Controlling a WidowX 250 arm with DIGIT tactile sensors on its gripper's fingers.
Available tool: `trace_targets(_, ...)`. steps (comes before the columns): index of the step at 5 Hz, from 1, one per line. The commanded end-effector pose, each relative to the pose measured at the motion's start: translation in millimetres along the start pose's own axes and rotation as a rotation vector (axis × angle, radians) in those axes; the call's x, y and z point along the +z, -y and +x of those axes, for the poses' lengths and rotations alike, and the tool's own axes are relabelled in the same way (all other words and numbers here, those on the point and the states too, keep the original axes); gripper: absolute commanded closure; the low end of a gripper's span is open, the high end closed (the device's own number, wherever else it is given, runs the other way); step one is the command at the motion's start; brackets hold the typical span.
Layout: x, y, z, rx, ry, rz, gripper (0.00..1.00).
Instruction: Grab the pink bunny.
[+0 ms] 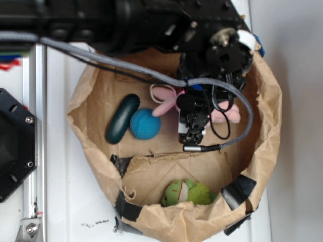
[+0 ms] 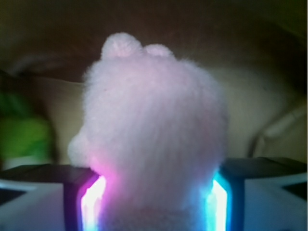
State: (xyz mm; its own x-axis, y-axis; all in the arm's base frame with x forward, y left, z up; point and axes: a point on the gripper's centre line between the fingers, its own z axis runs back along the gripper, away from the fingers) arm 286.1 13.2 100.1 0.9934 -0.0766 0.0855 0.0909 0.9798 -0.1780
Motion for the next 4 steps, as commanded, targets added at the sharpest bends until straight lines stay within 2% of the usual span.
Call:
trace_targets(1,60,41,-5,0.164,0.038,0.182,1.00)
trace_targets(2,74,31,-13,0.199,0.036,0.142,1.00)
trace_targets(3,87,26,-22,0.142,0.077,0.098,1.00)
trace_targets(4,90,31,-24,0.085,0.109,0.096,1.00)
